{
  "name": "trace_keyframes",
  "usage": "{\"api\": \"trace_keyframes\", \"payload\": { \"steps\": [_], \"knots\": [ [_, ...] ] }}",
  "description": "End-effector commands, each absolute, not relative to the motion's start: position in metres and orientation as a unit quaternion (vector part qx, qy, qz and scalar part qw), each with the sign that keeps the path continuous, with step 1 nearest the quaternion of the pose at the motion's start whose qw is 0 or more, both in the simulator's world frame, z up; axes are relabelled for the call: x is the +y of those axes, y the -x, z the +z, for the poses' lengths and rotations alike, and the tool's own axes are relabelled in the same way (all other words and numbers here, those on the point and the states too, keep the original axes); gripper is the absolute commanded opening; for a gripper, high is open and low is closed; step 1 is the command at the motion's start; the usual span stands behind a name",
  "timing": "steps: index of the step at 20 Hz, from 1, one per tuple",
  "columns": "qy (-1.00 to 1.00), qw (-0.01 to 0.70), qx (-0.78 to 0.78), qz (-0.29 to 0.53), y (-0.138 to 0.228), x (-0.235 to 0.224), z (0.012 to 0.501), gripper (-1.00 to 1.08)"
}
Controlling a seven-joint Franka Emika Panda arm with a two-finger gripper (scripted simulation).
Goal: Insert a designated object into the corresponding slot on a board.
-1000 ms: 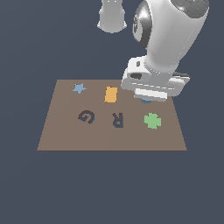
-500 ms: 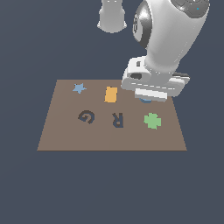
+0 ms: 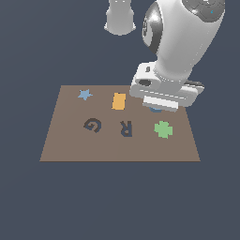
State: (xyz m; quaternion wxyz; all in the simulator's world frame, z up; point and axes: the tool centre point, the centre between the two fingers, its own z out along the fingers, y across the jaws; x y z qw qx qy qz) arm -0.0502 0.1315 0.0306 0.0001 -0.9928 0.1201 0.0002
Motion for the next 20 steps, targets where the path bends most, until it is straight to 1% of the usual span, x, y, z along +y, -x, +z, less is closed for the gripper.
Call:
{"api": "trace_keyframes", "payload": {
  "steps": [1,11,20],
  "knots": [
    [0.990,0.000,0.140,0.000,0.044,0.130,0.031,-1.00],
    [0.959,0.000,0.282,0.000,0.005,0.109,0.033,-1.00],
    [0.878,0.001,0.479,0.000,-0.037,0.060,0.036,-1.00]
  ]
}}
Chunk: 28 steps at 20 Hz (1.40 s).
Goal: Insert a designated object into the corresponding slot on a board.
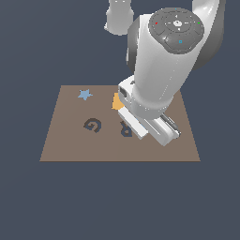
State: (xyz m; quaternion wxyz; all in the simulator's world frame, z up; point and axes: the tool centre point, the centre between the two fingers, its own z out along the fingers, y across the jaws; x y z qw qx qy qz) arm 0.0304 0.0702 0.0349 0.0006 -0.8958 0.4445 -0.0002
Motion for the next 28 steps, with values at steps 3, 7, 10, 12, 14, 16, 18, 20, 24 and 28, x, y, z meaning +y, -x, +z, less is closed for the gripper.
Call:
{"api": "trace_keyframes", "payload": {
  "steps": [3,7,10,12,14,16,18,20,24,28],
  "knots": [
    [0.840,0.001,0.543,0.000,-0.046,0.039,0.036,-1.00],
    [0.784,0.001,0.621,0.000,-0.053,0.010,0.037,-1.00],
    [0.738,0.001,0.674,0.000,-0.055,-0.012,0.038,-1.00],
    [0.707,0.001,0.707,0.000,-0.054,-0.026,0.039,-1.00],
    [0.678,0.001,0.735,0.000,-0.052,-0.038,0.039,-1.00],
    [0.650,0.000,0.760,0.000,-0.049,-0.050,0.039,-1.00],
    [0.624,0.000,0.781,0.000,-0.046,-0.060,0.040,-1.00],
    [0.601,0.000,0.799,0.000,-0.043,-0.068,0.040,-1.00],
    [0.563,0.000,0.826,0.000,-0.036,-0.081,0.040,-1.00],
    [0.539,0.000,0.842,0.000,-0.031,-0.089,0.040,-1.00]
  ]
}}
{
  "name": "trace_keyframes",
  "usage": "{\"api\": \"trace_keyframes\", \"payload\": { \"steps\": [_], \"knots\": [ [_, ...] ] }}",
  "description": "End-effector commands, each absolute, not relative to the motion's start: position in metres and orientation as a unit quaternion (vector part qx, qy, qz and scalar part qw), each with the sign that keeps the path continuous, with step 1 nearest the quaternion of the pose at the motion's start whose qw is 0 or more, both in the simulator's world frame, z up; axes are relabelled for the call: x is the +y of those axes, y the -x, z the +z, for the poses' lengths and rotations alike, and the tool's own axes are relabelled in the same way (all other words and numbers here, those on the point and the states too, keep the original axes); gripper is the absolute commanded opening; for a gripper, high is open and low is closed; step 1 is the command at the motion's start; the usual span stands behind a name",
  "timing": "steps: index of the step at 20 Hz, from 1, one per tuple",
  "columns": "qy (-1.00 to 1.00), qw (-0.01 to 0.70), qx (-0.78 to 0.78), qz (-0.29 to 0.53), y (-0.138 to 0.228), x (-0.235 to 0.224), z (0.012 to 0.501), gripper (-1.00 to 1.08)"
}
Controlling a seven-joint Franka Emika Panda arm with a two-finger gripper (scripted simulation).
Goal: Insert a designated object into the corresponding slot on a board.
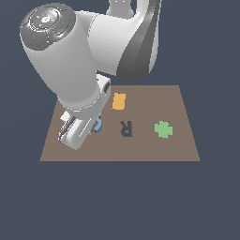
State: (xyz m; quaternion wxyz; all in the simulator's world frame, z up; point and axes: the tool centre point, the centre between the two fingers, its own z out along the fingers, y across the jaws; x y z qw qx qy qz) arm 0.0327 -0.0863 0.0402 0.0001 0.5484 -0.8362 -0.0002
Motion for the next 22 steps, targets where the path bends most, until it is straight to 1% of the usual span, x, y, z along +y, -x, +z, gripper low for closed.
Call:
{"api": "trace_keyframes", "payload": {
  "steps": [1,12,13,22],
  "knots": [
    [-0.535,0.000,-0.845,0.000,-0.030,-0.090,0.040,-1.00],
    [-0.529,0.000,-0.849,-0.001,-0.028,-0.091,0.030,-1.00],
    [-0.529,0.000,-0.849,-0.001,-0.028,-0.091,0.030,1.00],
    [-0.529,0.000,-0.849,-0.001,-0.028,-0.091,0.030,1.00]
  ]
}}
